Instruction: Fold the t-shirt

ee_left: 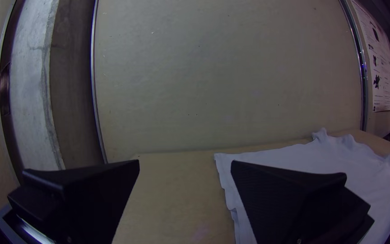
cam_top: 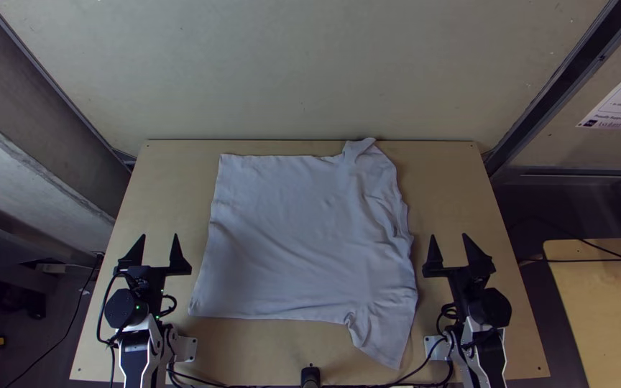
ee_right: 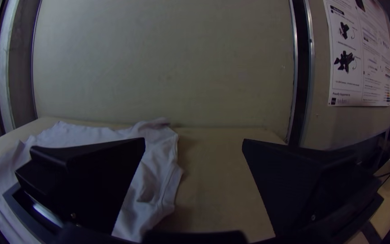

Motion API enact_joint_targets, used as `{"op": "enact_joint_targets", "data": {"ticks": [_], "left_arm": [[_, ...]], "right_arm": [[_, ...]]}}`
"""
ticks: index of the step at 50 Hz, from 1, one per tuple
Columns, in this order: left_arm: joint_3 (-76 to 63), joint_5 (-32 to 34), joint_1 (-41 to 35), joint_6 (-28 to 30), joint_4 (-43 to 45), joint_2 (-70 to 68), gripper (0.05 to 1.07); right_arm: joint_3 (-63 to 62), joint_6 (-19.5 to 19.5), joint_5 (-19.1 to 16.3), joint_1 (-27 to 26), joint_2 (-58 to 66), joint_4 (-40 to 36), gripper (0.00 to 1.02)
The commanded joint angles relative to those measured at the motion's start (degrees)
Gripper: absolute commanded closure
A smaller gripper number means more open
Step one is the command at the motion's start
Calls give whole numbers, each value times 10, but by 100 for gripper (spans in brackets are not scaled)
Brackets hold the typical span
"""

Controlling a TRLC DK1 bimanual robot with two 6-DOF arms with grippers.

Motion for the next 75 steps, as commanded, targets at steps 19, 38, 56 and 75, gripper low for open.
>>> {"op": "enact_joint_targets", "data": {"ticks": [19,38,56,75], "left_arm": [[97,2,-14,15,73,102,10],[326,1,-33,-14,96,390,10],[561,1,-57,-40,-30,611,10],[777,8,-72,-97,-171,857,10]], "right_arm": [[173,-1,3,-8,151,72,3],[386,-13,2,-30,412,80,3],[622,3,1,-22,660,-32,3],[764,67,-1,-9,823,-107,3]]}}
